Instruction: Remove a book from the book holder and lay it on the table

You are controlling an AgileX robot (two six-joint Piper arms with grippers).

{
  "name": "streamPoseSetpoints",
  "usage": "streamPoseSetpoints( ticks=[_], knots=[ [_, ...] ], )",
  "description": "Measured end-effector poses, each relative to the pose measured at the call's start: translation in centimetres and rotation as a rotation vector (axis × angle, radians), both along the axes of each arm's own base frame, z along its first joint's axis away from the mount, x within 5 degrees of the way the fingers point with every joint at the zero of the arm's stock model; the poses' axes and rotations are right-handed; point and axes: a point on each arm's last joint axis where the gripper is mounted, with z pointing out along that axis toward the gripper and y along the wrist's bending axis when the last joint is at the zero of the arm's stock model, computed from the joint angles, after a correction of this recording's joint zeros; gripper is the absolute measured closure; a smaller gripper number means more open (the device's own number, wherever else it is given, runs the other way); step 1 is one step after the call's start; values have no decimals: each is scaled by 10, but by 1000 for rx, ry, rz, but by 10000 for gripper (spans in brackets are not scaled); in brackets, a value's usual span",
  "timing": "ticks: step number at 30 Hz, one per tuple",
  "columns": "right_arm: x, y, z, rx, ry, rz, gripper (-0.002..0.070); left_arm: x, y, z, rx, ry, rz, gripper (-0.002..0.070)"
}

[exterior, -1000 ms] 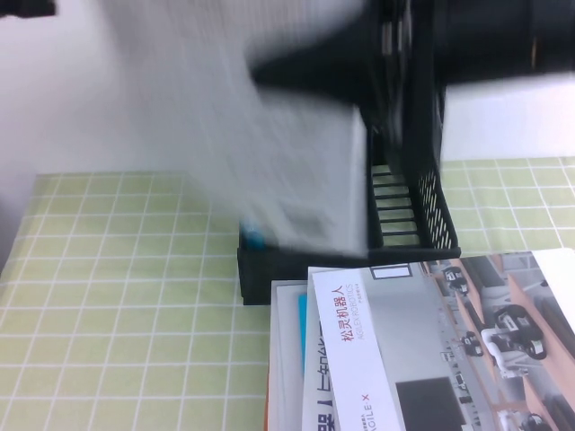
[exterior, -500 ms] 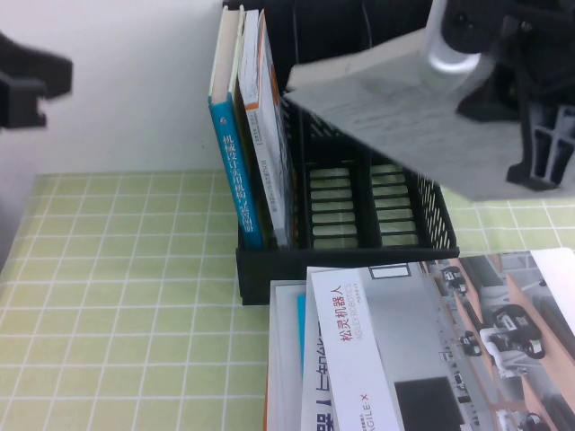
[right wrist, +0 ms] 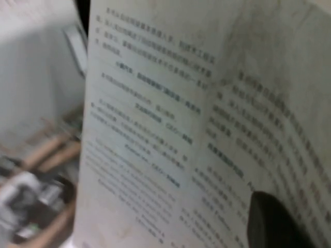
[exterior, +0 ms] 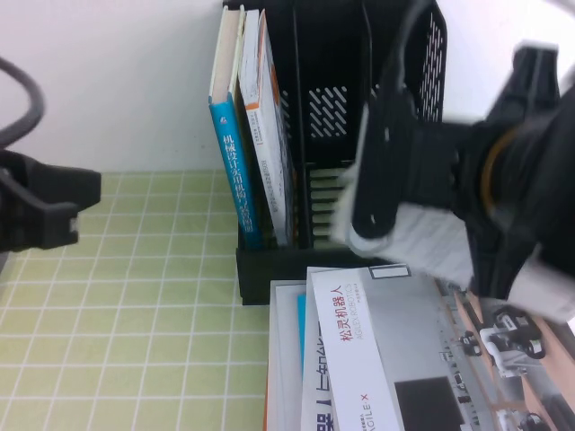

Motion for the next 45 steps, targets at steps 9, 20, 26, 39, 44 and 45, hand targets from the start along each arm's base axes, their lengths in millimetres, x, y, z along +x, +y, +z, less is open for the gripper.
streamPoseSetpoints(
  ticks=[9,20,26,39,44,45],
  knots=[
    [-12,-4,-68,-75,20,-72,556,-20,2,12,-20,-64,1,677],
    [-40,9,-122,85,373,14,552,-23,0,12,-22,-52,-14,677],
    [-31,11,-120,35,283,81,365,-24,0,11,-18,-39,-24,678],
    [-82,-5,-89,118,694,291,101,-27,-1,9,7,-24,-55,678],
    [-106,-17,-26,339,719,425,321,-38,0,14,41,-83,-86,678],
    [-109,-22,-12,381,692,449,412,-43,1,16,46,-103,-90,678]
  ],
)
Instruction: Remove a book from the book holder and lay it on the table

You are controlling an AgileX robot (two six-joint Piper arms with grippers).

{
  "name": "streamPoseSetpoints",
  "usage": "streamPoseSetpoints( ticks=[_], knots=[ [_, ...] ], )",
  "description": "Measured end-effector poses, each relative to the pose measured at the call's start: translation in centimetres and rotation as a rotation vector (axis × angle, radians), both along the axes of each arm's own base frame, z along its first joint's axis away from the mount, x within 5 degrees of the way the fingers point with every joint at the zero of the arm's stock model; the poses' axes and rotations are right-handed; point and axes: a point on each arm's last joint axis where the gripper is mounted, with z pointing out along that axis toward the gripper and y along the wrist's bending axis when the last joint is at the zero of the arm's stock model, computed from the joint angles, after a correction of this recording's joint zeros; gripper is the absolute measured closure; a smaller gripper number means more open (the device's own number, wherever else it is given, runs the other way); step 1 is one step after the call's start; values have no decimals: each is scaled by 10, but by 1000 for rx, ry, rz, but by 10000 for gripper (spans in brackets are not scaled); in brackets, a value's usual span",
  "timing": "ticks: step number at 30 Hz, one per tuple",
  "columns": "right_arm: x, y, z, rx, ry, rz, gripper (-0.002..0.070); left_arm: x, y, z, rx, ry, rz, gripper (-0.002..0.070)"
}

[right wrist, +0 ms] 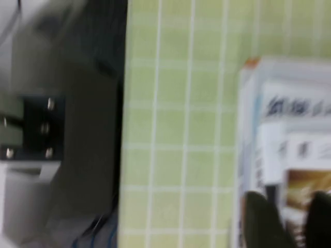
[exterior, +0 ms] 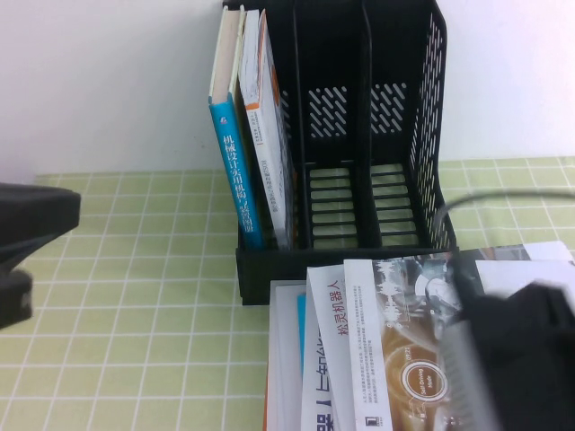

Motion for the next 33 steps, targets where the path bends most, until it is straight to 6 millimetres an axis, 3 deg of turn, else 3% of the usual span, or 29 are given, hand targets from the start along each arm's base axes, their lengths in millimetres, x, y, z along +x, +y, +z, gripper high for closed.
streamPoseSetpoints(
  ticks=[1,3,7,10,14,22,26,33],
  knots=[
    [-2,-4,10,37,-17,2,502,-4,1,1,4,-17,-4,678],
    [-8,-16,31,128,-65,3,602,-17,2,2,-3,-56,-7,678],
    [-18,-42,51,239,-163,-7,659,-46,5,-12,-60,-122,6,678],
    [-22,-57,49,297,-218,-33,669,-64,6,-35,-134,-165,24,678],
    [-26,-68,24,391,-232,-93,673,-82,9,-76,-190,-243,42,678],
    [-15,-72,-77,419,-239,-307,676,-81,15,-140,-215,-223,127,678],
    [-10,-78,-97,391,-255,-397,677,-78,14,-154,-233,-178,134,678],
    [-6,-80,-97,412,-298,-448,677,-78,14,-157,-240,-169,130,678]
  ],
)
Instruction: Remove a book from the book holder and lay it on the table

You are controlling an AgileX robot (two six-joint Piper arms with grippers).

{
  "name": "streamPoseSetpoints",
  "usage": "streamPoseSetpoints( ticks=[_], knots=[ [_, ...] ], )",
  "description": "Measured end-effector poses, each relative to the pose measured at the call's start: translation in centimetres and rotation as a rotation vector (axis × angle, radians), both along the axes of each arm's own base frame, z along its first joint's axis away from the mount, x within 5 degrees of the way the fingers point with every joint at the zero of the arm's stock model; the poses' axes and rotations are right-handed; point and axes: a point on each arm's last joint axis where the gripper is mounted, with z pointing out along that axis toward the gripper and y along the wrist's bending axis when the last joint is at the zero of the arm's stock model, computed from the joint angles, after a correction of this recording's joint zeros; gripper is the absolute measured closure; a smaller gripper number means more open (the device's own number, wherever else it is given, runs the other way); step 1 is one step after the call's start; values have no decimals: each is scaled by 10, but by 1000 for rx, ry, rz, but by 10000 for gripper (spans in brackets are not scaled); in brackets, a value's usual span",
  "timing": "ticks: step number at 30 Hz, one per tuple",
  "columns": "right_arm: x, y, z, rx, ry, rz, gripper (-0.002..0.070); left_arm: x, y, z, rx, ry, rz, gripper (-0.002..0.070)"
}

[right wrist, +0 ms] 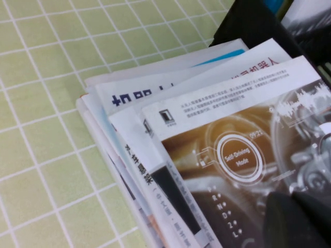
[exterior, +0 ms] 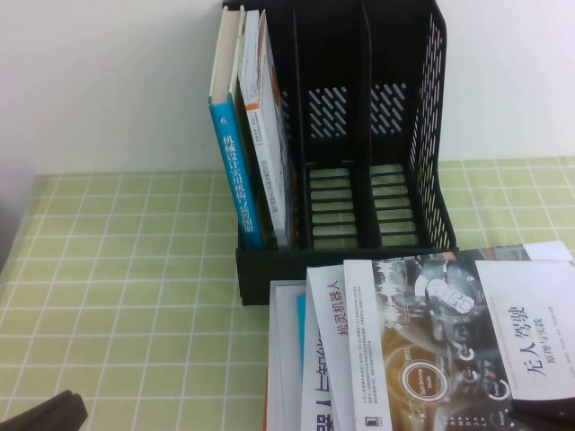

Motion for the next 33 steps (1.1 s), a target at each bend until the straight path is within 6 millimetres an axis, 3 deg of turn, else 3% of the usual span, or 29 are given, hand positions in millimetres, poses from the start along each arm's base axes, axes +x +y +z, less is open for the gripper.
streamPoseSetpoints(
  ticks=[22,29,33],
  knots=[
    [1,-2,0,-42,-41,12,678,0,0,0,-2,-1,1,678],
    [14,-27,6,-114,-135,-113,678,0,0,0,-5,-1,1,678],
    [18,-49,15,-2,-139,-298,678,0,0,0,-5,-1,1,678]
  ],
)
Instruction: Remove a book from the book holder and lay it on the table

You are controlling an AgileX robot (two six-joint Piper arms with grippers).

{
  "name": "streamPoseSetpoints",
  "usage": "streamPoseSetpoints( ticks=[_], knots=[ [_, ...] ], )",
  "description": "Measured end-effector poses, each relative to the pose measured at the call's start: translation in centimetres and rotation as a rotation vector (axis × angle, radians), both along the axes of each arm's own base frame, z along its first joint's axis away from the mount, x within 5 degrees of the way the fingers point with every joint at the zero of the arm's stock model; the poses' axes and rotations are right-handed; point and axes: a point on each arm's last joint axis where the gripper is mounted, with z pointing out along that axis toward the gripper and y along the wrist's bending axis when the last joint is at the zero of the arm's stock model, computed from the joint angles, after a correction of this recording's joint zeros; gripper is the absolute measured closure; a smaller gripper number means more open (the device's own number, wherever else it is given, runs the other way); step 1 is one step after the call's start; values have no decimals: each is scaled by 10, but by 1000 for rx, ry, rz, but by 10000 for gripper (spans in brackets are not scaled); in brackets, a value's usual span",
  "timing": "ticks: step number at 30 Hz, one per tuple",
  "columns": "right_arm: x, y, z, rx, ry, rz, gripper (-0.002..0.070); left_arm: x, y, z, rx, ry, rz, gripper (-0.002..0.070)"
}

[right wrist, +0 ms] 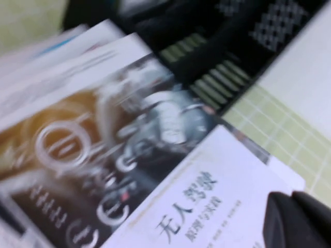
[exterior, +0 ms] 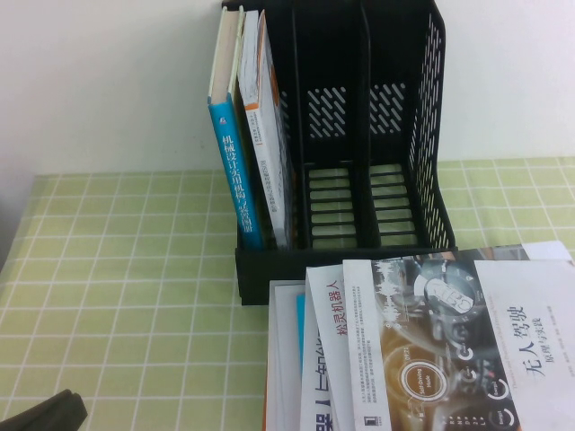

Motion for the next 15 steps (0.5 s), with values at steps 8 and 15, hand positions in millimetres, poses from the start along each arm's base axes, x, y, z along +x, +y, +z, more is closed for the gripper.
streamPoseSetpoints(
  ticks=[8,15],
  knots=[
    [-11,-41,-20,436,55,-421,678,0,0,0,0,0,0,678],
    [-30,-56,-84,592,-61,-551,678,0,0,0,1,-1,0,678]
  ],
)
